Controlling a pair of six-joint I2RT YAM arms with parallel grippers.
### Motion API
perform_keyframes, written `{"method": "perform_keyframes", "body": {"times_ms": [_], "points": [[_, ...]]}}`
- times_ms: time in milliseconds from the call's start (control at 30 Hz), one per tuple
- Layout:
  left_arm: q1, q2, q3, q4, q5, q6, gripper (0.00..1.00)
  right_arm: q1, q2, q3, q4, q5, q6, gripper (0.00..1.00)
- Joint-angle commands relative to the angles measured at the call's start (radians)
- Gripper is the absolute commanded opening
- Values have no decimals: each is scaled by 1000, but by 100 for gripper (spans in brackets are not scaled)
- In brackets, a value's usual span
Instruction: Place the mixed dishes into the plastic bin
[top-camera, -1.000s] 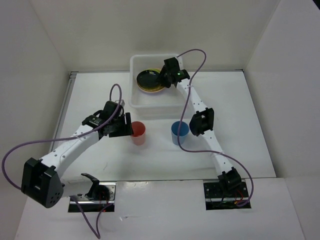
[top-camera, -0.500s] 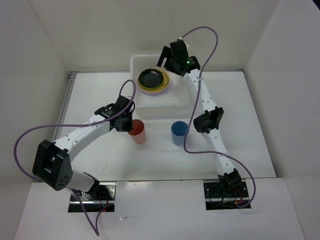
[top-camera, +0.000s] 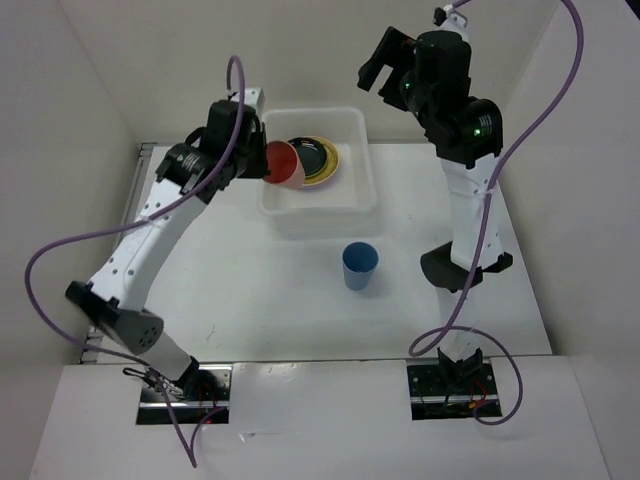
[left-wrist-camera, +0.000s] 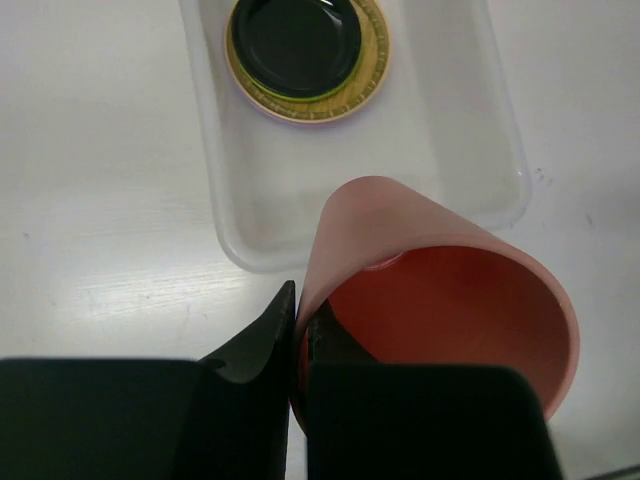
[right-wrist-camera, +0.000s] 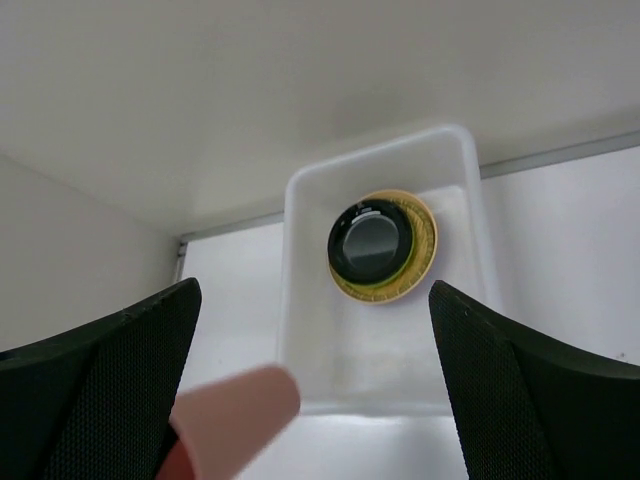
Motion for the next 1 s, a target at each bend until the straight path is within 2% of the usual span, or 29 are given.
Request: {"method": "perform_keyframes", "body": {"times_ms": [0, 67, 167, 333, 433, 467, 533, 567, 633, 667, 767, 967], "points": [[30, 192, 150, -59, -46, 89, 0, 56, -38, -32, -101, 63, -32, 99], [46, 255, 217, -48, -57, 104, 0, 56, -126, -104, -101, 64, -23, 99], [105, 423, 336, -77, -22, 129, 0, 65, -271, -312, -101, 94, -2, 99], [146, 539, 403, -67, 34, 152, 0, 75, -545, -593, -90, 174, 34, 99], [156, 599, 447, -82, 48, 161, 0, 75, -679, -877, 0, 119, 43, 99], [156, 628, 456, -82, 58, 161, 0, 53, -764, -1043, 33, 87, 43, 99], [156, 640, 456, -94, 68, 161, 0, 10, -834, -1205, 120, 19, 43, 99], [156, 652, 447, -94, 86, 161, 0, -14, -876, -1350, 143, -48, 43, 99], [156, 662, 427, -67, 86, 161, 0, -63, -904, -1483, 212, -103, 43, 99], [146, 662, 427, -66, 98, 161, 0, -63, -915, -1600, 240, -140, 43, 99], [137, 685, 415, -66, 98, 161, 0, -63, -941, -1786, 341, -221, 57, 99], [128, 705, 364, -57, 89, 152, 1, -54, -943, -2020, 481, -259, 80, 99]]}}
